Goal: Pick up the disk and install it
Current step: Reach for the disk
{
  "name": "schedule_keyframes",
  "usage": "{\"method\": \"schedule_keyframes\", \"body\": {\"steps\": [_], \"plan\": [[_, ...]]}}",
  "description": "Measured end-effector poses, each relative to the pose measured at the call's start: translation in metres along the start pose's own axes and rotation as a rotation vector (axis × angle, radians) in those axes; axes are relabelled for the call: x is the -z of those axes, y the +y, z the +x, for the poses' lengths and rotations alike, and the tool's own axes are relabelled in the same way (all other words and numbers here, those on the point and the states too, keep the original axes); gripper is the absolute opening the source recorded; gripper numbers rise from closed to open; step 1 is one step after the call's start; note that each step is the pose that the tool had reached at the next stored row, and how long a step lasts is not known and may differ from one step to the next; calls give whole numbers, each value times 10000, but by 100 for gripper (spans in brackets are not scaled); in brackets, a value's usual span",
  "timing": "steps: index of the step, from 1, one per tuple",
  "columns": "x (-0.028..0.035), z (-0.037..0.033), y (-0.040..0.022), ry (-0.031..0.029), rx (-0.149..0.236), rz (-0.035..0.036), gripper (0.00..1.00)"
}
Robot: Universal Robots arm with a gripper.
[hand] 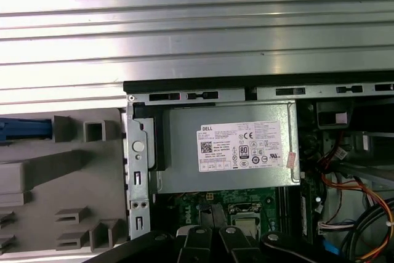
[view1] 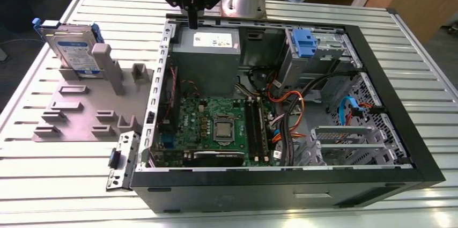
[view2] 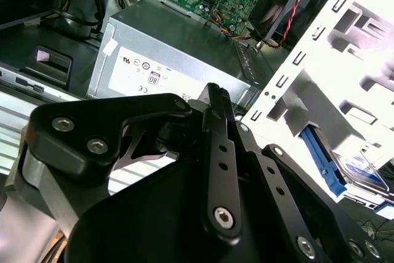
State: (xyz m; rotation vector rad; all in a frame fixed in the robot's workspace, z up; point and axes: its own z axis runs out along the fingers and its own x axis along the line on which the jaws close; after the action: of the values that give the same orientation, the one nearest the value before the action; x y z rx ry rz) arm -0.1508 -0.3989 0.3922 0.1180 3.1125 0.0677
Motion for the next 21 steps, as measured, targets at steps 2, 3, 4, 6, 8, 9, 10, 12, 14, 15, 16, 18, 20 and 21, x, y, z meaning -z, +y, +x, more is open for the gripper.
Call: {"method": "schedule_keyframes", "body": {"steps": [2,3,4,6,8,9,10,12,14,15,16,18,20,21], "plan": [[0,3,0,1,-1,0,11],[0,5,0,0,0,0,11],[0,7,-1,0,-1,1,11],[0,12,-1,0,-1,0,11],[0,24,-2,0,-1,0,11],[0,29,-2,0,0,0,11],[0,33,-3,0,0,0,11],[0,45,-4,0,0,0,11],[1,53,-4,0,0,1,11],[1,53,-4,1,1,1,11],[1,55,-4,0,0,1,11],[1,58,-4,0,-1,0,11],[1,63,-5,0,-1,0,11],[1,67,-5,0,-1,1,11]]}}
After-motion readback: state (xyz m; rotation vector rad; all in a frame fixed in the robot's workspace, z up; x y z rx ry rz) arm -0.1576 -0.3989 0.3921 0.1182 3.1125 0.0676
